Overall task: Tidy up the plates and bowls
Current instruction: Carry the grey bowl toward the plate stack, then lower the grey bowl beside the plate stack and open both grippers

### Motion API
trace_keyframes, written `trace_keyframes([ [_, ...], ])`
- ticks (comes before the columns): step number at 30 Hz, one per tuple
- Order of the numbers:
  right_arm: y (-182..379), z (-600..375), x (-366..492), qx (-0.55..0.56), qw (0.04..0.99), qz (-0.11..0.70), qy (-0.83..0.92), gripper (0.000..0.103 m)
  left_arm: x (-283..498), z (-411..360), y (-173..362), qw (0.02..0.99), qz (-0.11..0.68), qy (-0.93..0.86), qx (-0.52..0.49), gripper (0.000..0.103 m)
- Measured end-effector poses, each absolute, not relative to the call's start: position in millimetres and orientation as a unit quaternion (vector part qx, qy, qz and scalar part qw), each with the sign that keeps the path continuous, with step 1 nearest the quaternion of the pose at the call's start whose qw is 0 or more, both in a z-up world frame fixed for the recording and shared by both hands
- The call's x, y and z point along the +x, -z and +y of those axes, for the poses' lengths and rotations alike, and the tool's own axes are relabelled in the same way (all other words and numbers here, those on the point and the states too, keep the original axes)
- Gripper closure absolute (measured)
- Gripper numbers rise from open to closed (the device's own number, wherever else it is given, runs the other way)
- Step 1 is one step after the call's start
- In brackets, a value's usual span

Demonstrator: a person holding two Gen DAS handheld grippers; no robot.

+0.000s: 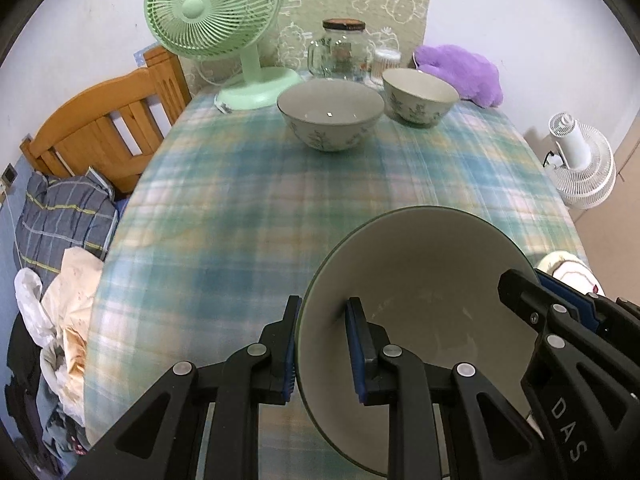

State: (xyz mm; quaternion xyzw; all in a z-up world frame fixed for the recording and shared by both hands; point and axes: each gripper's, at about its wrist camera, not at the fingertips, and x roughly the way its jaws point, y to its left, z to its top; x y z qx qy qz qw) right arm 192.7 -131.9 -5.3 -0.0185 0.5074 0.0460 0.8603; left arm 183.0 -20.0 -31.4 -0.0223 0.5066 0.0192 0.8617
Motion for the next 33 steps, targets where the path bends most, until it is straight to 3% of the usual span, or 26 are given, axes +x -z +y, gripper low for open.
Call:
trace_keyframes([
  [26, 48, -157, 190, -0.023, 0.837, 0.542, -0.076, 0.085, 171, -46, 67, 0.842, 0.535, -0.061, -0.038, 0.084],
  [28, 48, -157, 190, -0.023, 0.836, 0.542, -0.081, 0.085, 171, -47, 67, 0.84, 0.537, -0.064, -0.039, 0.077],
  [32, 43, -158, 189, -0.01, 0.841, 0.528, -0.115, 0.085, 172, -50, 59, 0.846, 0.529, -0.061, -0.034, 0.042],
  [33, 42, -158, 190, -0.008, 0.841, 0.527, -0.123, 0.081, 171, -50, 58, 0.847, 0.527, -0.062, -0.032, 0.039],
])
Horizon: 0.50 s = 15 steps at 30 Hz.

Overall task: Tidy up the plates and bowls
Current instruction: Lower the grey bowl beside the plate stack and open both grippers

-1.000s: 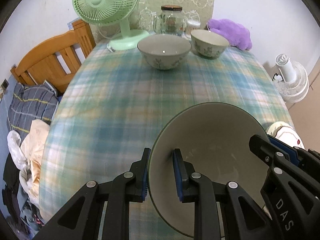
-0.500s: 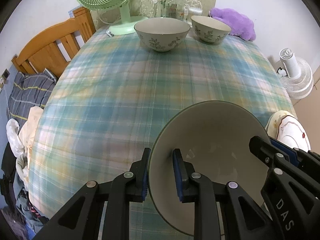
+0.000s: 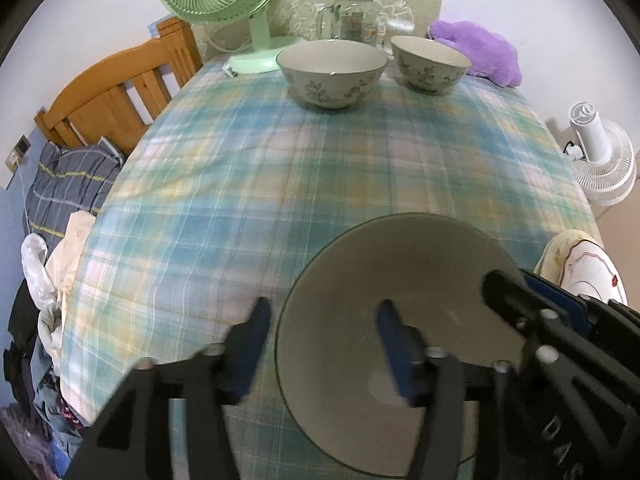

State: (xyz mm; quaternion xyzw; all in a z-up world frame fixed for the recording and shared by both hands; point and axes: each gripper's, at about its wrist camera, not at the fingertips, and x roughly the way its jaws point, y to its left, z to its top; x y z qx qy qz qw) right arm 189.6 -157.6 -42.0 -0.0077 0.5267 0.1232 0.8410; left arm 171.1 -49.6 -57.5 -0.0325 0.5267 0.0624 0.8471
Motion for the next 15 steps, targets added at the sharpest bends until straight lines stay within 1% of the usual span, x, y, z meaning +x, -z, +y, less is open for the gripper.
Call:
trace_keyframes([
  [1, 40, -157, 190, -0.009, 0.842, 0.524, -0.13, 0.073, 170, -50, 55, 0.848, 0.524, -0.066, -0.031, 0.039],
  [2, 38, -156, 190, -0.015, 0.844, 0.521, -0.128, 0.068, 170, -50, 54, 0.85, 0.522, -0.064, -0.033, 0.035],
  [4, 33, -156, 190, -0.022, 0.847, 0.516, -0.126, 0.035, 168, -51, 47, 0.854, 0.514, -0.064, -0.042, 0.027],
  [5, 30, -157, 190, -0.023, 0.85, 0.512, -0.124, 0.03, 167, -51, 44, 0.856, 0.511, -0.069, -0.042, 0.025],
  [6, 28, -157, 190, -0.027, 0.852, 0.508, -0.124, 0.027, 166, -52, 41, 0.857, 0.508, -0.071, -0.042, 0.023],
  [8, 21, -158, 189, -0.033, 0.854, 0.502, -0.133, 0.027, 165, -53, 35, 0.858, 0.506, -0.071, -0.047, 0.013],
  [15, -5, -160, 189, -0.029, 0.866, 0.474, -0.157, 0.027, 165, -51, 7, 0.874, 0.477, -0.077, -0.054, 0.011],
])
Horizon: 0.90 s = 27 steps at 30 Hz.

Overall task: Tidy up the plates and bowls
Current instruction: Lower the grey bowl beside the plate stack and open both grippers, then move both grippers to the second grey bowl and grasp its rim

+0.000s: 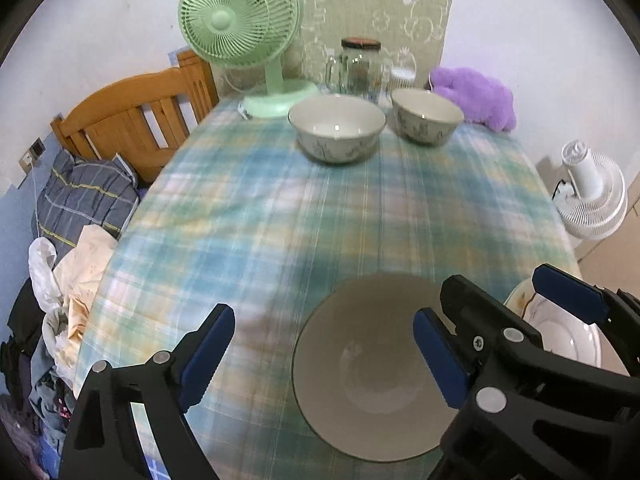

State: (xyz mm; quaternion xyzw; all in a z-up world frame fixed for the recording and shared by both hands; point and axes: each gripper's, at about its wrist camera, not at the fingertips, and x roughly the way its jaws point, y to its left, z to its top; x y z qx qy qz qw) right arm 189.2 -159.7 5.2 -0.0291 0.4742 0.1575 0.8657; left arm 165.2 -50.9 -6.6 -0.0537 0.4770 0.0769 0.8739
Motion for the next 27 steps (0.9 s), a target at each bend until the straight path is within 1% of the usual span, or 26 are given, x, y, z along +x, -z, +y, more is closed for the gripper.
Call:
trace_keyframes([
  [6, -29, -150, 208, -0.027, 0.876, 0.458, -0.147, 0.027, 189, -39, -12, 0.882, 0.461, -0.077, -0.059, 0.011],
  [13, -48, -131, 247, -0.02, 0.891, 0.439, -0.118, 0.027, 234, -20, -28, 0.893, 0.442, -0.067, -0.049, 0.011],
  [22, -62, -107, 294, -0.019, 0.904, 0.419, -0.084, 0.027, 283, 2, -39, 0.902, 0.425, -0.055, -0.048, 0.011],
  [27, -59, -94, 318, -0.02, 0.905, 0.418, -0.083, 0.027, 307, 12, -38, 0.905, 0.421, -0.051, -0.037, 0.011],
])
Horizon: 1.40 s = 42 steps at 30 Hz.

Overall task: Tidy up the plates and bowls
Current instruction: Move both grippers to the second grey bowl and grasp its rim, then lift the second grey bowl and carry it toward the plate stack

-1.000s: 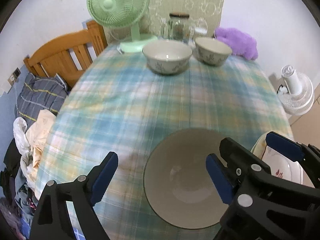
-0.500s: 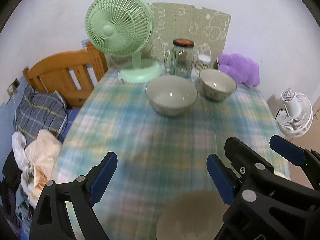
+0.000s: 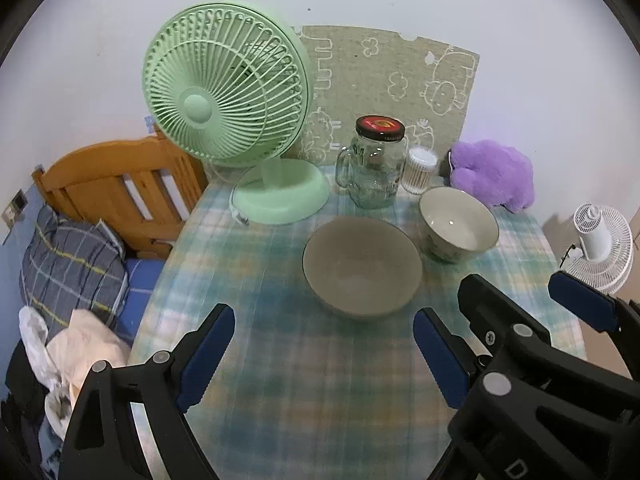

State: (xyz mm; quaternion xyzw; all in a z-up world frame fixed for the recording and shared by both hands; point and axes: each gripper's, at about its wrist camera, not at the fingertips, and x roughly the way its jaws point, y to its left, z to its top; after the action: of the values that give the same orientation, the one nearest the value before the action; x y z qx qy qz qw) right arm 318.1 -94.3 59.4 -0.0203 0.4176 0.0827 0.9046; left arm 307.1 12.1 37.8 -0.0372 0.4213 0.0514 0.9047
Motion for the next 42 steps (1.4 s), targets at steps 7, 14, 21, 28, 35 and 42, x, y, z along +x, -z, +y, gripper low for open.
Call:
trace_keyframes([
  [7, -46, -83, 352, -0.013, 0.906, 0.419, -0.062, 0.026, 344, 24, -25, 0.904, 0.425, -0.042, -0.024, 0.011],
  [14, -21, -78, 381, -0.004, 0.906, 0.422, -0.042, 0.026, 371, 32, -3, 0.903, 0.427, -0.048, -0.023, 0.012],
  [21, 6, -72, 415, -0.011, 0.902, 0.431, -0.032, 0.032, 404, 33, 24, 0.899, 0.436, -0.045, -0.017, 0.021],
  [28, 34, -66, 442, -0.015, 0.89, 0.455, -0.028, 0.047, 427, 35, 53, 0.886, 0.462, -0.028, -0.028, 0.042],
  [35, 55, -65, 453, -0.014, 0.873, 0.487, -0.027, 0.07, 433, 36, 72, 0.874, 0.484, -0.022, -0.037, 0.078],
  [42, 57, -64, 454, -0.028, 0.871, 0.491, -0.017, 0.084, 431, 35, 74, 0.874, 0.484, -0.027, -0.032, 0.081],
])
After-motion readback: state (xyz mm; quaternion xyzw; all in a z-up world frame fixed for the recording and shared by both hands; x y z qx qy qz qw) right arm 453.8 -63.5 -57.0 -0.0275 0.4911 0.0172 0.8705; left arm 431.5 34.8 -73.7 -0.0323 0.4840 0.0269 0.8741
